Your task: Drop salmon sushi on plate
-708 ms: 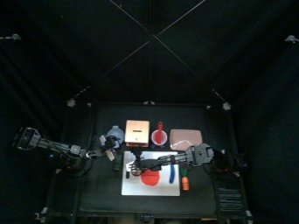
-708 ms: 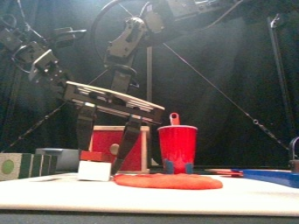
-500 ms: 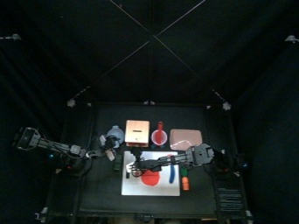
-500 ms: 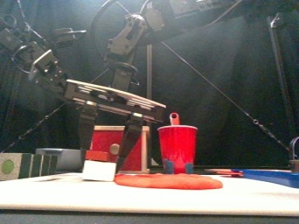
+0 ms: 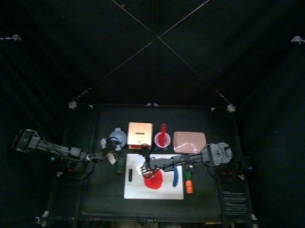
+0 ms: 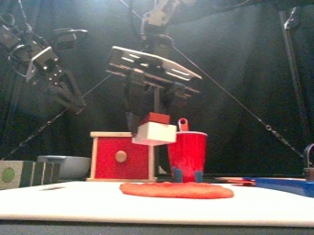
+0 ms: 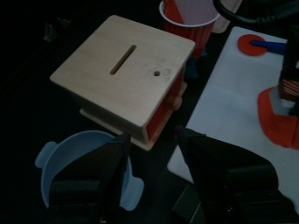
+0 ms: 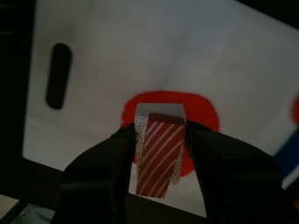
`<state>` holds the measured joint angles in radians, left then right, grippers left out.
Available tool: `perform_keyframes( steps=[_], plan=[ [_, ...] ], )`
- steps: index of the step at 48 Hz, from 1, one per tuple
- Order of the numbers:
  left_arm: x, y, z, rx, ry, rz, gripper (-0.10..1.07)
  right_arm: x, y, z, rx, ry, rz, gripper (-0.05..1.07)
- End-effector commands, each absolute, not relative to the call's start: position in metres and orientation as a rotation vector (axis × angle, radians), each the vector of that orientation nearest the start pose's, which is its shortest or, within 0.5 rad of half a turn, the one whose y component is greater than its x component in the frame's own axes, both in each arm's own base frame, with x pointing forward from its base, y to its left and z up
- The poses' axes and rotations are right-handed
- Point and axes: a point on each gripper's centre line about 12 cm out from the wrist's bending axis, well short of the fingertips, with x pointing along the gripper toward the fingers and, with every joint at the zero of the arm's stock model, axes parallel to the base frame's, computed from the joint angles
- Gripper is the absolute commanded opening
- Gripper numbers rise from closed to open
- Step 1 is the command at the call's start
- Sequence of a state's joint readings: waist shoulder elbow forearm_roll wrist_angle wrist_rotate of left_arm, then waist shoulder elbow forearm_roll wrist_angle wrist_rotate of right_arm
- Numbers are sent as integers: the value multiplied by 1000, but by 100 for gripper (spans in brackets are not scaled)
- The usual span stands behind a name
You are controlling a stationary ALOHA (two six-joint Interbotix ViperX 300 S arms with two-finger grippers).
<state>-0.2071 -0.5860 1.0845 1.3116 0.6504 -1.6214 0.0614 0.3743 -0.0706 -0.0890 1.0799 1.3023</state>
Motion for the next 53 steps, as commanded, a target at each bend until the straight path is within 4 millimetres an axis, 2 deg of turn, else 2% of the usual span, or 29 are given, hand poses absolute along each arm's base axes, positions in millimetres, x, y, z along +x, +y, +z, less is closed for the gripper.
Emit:
perform_keyframes(
  steps=[1,7,11,20,27,32,36,41,48,53],
  plan=[
    [233,18,215,-91,521,489,83,460,8,210,980,1105,-832,70],
    [233,14,221,-102,503,473,83,441,-1,218,968,1108,-827,70],
    [233,14,223,-104,497,472,83,421,-12,221,964,1112,-846,70],
    [234,14,225,-119,491,473,83,369,-34,213,965,1131,-918,70],
    [237,15,232,-134,476,477,83,334,-61,208,960,1083,-943,70],
    [239,17,237,-143,463,487,83,313,-85,196,965,1061,-971,70],
    [239,21,235,-151,464,509,83,295,-106,177,943,1066,-998,70],
    [238,29,234,-156,468,546,83,284,-125,164,953,1025,-1012,70],
    [240,34,239,-164,456,559,83,276,-151,160,950,921,-1031,70],
    [241,35,241,-171,450,563,83,272,-160,157,957,906,-1049,70]
  ],
)
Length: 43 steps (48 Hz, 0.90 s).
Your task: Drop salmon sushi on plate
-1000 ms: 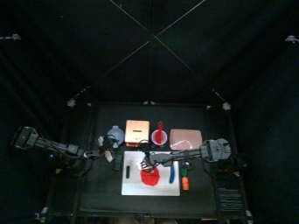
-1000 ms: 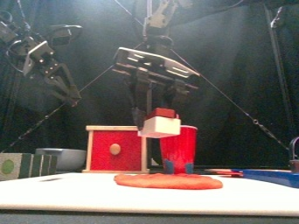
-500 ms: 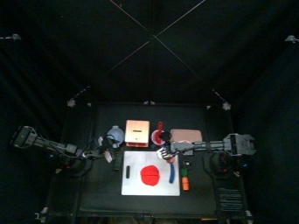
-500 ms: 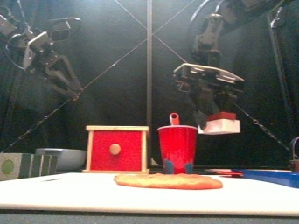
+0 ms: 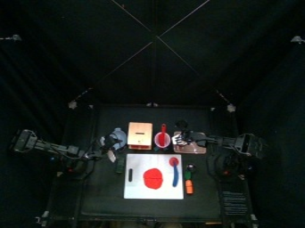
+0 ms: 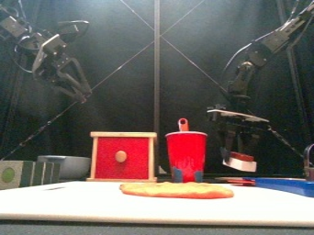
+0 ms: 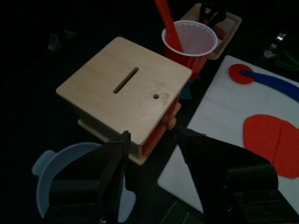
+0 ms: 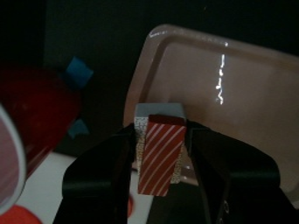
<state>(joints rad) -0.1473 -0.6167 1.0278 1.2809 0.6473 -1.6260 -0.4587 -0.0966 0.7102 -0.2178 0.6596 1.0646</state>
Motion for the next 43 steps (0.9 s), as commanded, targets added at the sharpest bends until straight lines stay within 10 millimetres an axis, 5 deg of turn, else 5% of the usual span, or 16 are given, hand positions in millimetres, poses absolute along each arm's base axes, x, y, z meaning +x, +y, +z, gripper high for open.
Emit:
perform_keyframes(
  steps=[1,15,30,43],
  plan=[
    [241,34,241,-172,450,562,83,271,-161,155,961,909,-1055,70],
    [239,35,237,-172,461,569,83,261,-160,142,973,958,-1086,73],
    [237,35,231,-195,483,574,83,243,-158,136,988,1013,-1138,94],
    [235,37,229,-199,490,586,83,242,-158,141,1006,986,-1139,94]
  ],
)
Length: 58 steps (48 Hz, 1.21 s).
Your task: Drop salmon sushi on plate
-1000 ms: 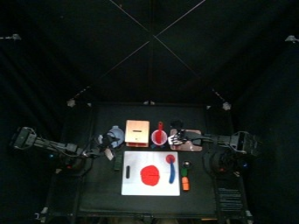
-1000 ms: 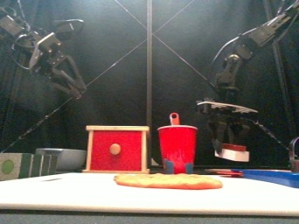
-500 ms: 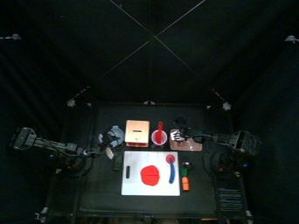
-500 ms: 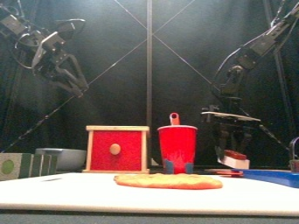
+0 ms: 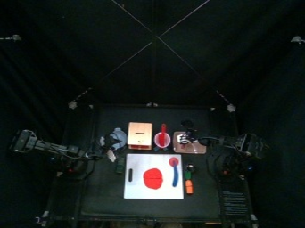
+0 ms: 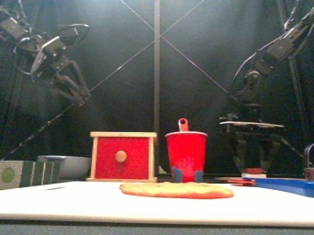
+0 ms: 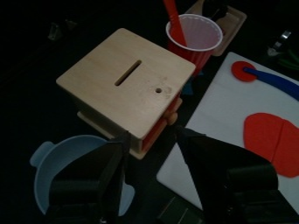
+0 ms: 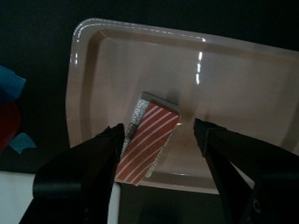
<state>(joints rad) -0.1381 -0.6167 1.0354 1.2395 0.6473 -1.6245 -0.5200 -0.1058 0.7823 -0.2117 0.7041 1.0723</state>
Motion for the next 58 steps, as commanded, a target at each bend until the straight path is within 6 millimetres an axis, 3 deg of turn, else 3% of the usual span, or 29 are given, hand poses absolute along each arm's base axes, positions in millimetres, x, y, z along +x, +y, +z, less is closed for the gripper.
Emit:
perform_keyframes(
  steps=[1,26,40,49,58],
  plan=[
    [235,38,228,-198,490,587,83,242,-157,141,1007,985,-1137,94],
    [234,41,227,-197,493,602,83,249,-144,128,1112,968,-1105,94],
    [233,41,227,-198,495,602,83,244,-135,112,1145,1002,-1110,87],
    [233,41,227,-198,495,602,83,243,-135,113,1136,1000,-1105,77],
    [233,41,226,-210,499,603,83,239,-139,123,1098,978,-1104,76]
  ],
)
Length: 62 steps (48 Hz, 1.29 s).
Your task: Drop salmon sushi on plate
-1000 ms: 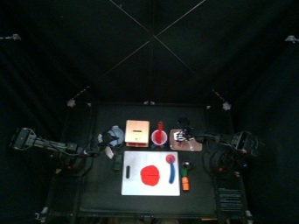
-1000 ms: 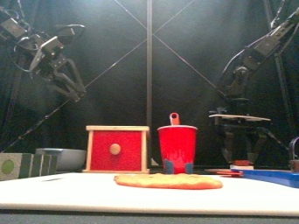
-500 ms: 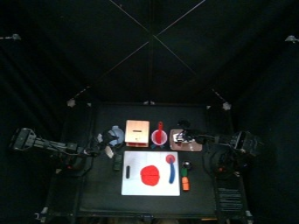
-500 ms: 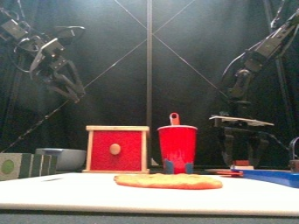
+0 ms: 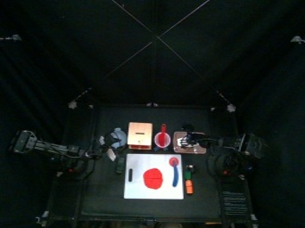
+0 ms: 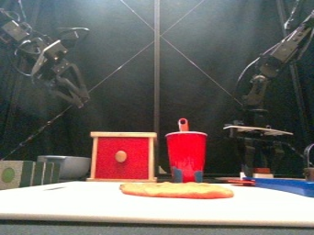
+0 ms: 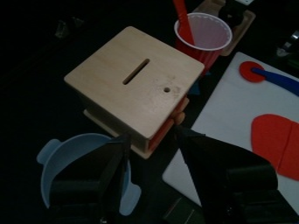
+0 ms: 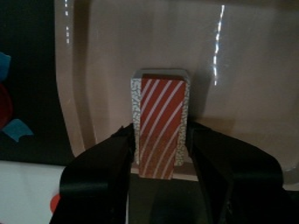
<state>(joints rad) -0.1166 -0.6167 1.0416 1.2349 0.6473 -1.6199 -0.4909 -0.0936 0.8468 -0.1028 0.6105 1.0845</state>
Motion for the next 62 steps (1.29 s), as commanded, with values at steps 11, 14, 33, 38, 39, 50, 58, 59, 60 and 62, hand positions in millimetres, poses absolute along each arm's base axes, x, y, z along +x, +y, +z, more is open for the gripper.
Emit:
perform_keyframes(
  steps=[11,14,33,38,39,50,58,59,60,62],
  plan=[
    [232,40,224,-238,511,607,83,218,-139,126,1099,996,-1148,76],
    [232,40,224,-239,510,609,83,215,-137,126,1099,996,-1149,76],
    [232,39,224,-242,512,607,83,212,-144,123,1081,950,-1142,77],
    [232,39,223,-251,515,607,83,210,-143,121,1084,955,-1145,77],
    [232,39,223,-251,515,609,83,210,-143,121,1083,958,-1145,77],
    [232,39,224,-248,513,606,83,210,-141,122,1081,955,-1138,80],
    [232,39,223,-251,515,609,83,211,-141,123,1089,955,-1141,93],
    [232,39,223,-251,515,607,83,211,-141,123,1090,957,-1143,94],
    [232,39,223,-251,515,609,83,210,-141,123,1089,959,-1143,95],
    [232,39,223,-250,514,608,83,211,-141,124,1089,959,-1144,96]
  ],
)
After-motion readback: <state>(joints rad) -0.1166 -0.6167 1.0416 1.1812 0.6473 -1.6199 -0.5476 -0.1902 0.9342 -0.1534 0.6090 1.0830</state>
